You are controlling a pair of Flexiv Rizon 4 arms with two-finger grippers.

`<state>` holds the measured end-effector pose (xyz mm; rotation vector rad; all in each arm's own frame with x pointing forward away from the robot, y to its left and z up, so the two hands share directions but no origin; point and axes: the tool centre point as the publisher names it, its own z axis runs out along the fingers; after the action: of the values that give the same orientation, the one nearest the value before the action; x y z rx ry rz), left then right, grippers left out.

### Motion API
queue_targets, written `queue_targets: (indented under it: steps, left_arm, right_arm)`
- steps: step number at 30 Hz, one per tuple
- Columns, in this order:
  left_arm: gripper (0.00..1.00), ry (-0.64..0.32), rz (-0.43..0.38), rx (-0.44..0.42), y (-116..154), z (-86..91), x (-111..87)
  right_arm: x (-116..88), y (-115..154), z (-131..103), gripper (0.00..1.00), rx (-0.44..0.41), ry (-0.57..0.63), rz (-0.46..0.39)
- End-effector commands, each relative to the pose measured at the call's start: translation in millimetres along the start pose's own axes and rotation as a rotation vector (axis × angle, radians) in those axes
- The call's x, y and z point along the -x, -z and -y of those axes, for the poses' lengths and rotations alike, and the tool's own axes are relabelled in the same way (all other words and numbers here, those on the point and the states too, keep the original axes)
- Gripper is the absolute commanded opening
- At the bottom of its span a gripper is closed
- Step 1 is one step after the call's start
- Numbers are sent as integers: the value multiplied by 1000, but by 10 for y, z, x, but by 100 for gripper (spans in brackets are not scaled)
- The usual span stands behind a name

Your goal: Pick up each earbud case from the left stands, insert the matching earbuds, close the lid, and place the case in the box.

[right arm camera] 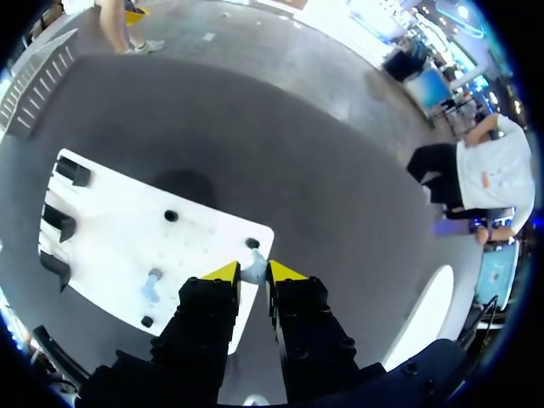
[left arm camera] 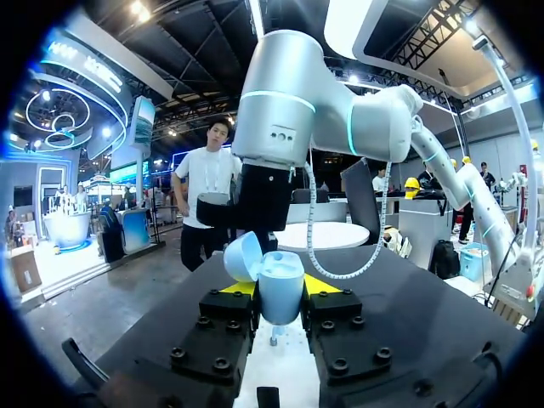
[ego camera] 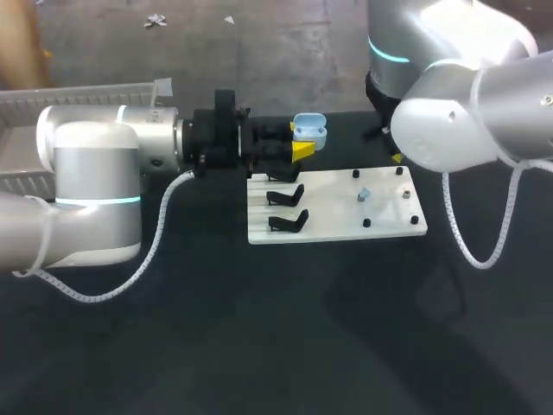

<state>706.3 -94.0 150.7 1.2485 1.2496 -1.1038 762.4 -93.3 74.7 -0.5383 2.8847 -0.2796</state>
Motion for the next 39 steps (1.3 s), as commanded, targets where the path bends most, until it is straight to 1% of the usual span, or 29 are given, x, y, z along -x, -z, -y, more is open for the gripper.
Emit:
queue_targets:
  steps: [1,2,7,9,10,11,13,15,17,18,19,20,39]
  left_arm:
    - [0,-5,5,8,-3,20,-10]
    - [0,-5,5,8,-3,20,-10]
    - [0,-5,5,8,-3,20,-10]
    - [0,-5,5,8,-3,20,-10]
    - [0,-5,5,8,-3,20,-10]
    - [0,-5,5,8,-3,20,-10]
    - [0,-5,5,8,-3,20,-10]
    - [0,-5,5,8,-3,20,-10]
    - [0,-5,5,8,-3,20,-10]
    - [0,-5,5,8,-3,20,-10]
    - [0,-5,5,8,-3,20,-10]
    - [0,-5,5,8,-3,20,-10]
    - [0,-5,5,8,-3,20,-10]
  right_arm:
    - [-81,370,-2,0,19,7,8]
    - [-85,457,-12,0,16,8,14]
    - [-116,870,-94,0,54,1,56]
    - [-125,1001,-112,0,59,1,66]
    - [-133,1071,-124,0,47,7,65]
    - [-137,1161,-136,0,66,1,91]
    - [-149,1242,-139,0,62,11,82]
    - [-170,1334,-130,0,80,18,78]
    - [-198,1391,-125,0,97,41,51]
    - [-214,1407,-144,0,126,73,21]
    - [-225,1420,-153,0,125,67,25]
    - [-254,1456,-170,0,146,114,-35]
    - [-254,1456,-170,0,146,114,-35]
